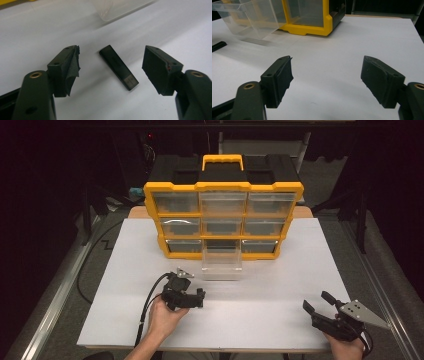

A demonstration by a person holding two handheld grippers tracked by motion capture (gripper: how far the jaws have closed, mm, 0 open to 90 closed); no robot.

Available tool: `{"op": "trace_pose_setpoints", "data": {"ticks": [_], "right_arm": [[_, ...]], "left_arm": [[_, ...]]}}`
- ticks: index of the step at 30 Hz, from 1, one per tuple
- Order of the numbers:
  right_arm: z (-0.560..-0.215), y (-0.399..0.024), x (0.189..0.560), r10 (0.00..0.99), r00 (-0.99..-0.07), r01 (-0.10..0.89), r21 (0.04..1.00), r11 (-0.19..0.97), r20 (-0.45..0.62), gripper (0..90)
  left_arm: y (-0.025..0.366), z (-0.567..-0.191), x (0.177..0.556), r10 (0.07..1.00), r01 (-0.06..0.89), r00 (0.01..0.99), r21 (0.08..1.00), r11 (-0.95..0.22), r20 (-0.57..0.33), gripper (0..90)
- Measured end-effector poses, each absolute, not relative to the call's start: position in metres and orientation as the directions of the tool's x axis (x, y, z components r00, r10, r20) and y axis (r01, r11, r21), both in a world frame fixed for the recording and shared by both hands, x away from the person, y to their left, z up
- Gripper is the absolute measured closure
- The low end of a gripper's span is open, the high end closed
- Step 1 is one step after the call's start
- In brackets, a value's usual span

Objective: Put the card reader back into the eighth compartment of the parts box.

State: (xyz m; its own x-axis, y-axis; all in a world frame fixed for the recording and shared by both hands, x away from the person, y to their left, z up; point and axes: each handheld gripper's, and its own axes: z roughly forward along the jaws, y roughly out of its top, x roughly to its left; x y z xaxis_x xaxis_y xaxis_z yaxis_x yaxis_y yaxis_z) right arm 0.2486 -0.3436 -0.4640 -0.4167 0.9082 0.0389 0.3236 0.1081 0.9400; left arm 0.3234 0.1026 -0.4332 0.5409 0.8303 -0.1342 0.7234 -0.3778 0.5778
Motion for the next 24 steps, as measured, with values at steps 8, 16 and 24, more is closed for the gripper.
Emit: {"op": "trace_pose_setpoints", "data": {"ticks": [8,16,24], "right_arm": [[-0.464,-0.344,0.248,0.906,-0.421,0.32,0.941,0.11,0.037,25.1],[-0.464,-0.343,0.248,0.905,-0.425,0.319,0.941,0.115,0.033,26.0],[-0.464,-0.343,0.248,0.903,-0.428,0.318,0.94,0.12,0.03,26.7]], "left_arm": [[0.097,-0.44,0.33,0.832,0.756,0.534,0.526,-0.39,-0.149,34.9],[0.09,-0.445,0.337,0.825,0.773,0.544,0.474,-0.422,-0.155,37.0],[0.088,-0.449,0.338,0.827,0.771,0.549,0.458,-0.442,-0.125,43.4]]}}
